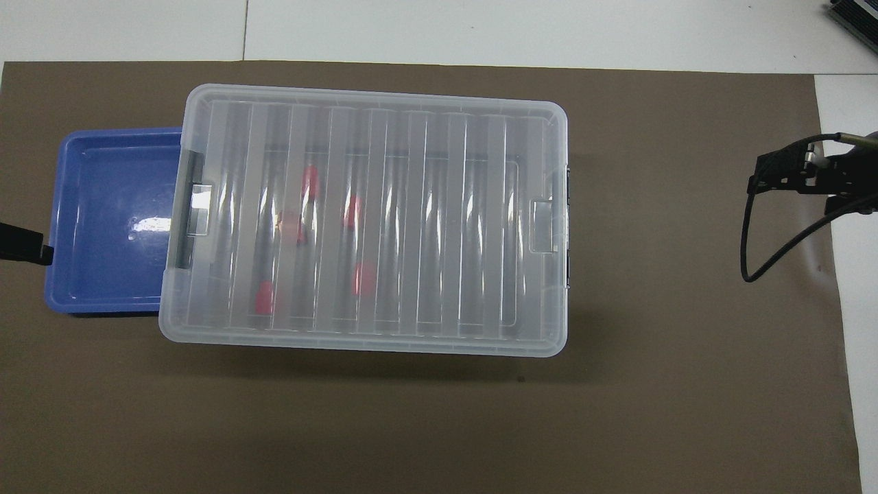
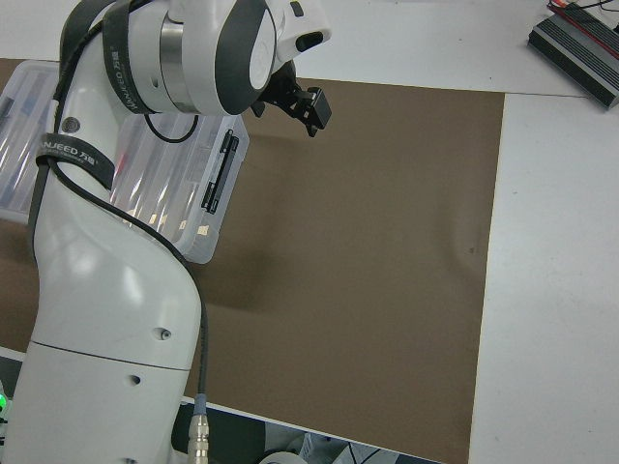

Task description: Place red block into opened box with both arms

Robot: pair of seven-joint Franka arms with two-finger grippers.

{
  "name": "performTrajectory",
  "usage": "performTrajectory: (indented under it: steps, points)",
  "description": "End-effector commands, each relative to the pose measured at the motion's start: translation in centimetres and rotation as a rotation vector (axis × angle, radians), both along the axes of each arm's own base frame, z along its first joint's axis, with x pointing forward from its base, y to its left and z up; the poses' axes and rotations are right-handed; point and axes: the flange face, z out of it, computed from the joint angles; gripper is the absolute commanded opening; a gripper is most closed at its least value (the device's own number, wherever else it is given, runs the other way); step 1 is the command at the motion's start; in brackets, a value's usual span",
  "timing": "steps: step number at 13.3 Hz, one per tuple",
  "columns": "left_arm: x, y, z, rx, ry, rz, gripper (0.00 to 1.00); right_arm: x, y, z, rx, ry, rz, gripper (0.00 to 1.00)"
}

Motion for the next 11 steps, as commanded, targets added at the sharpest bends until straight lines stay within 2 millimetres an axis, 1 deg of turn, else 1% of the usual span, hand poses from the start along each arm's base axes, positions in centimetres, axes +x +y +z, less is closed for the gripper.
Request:
performTrajectory:
  steps: [1, 3, 5, 8, 11]
  points:
    - [-0.7, 0.1, 0.0, 0.008, -0.016, -0.005, 1.0, -0.1, 0.1, -0.1, -0.017, 0.035, -0.005, 1.0]
    - [-0.7, 0.1, 0.0, 0.007, -0.016, -0.005, 1.0, -0.4, 0.1, 0.0, -0.019, 0.035, 0.0, 1.0]
    - [-0.7, 0.0, 0.0, 0.006, -0.016, -0.005, 1.0, -1.0, 0.5, -0.5, -0.021, 0.051, 0.038, 1.0]
    - [-0.7, 0.1, 0.0, 0.007, -0.016, -0.006, 1.0, -1.0, 0.3, -0.6, -0.021, 0.051, 0.104, 1.0]
    - [-0.7, 0.0, 0.0, 0.006, -0.016, -0.006, 1.0, -1.3, 0.5, -0.7, -0.02, 0.068, 0.107, 1.0]
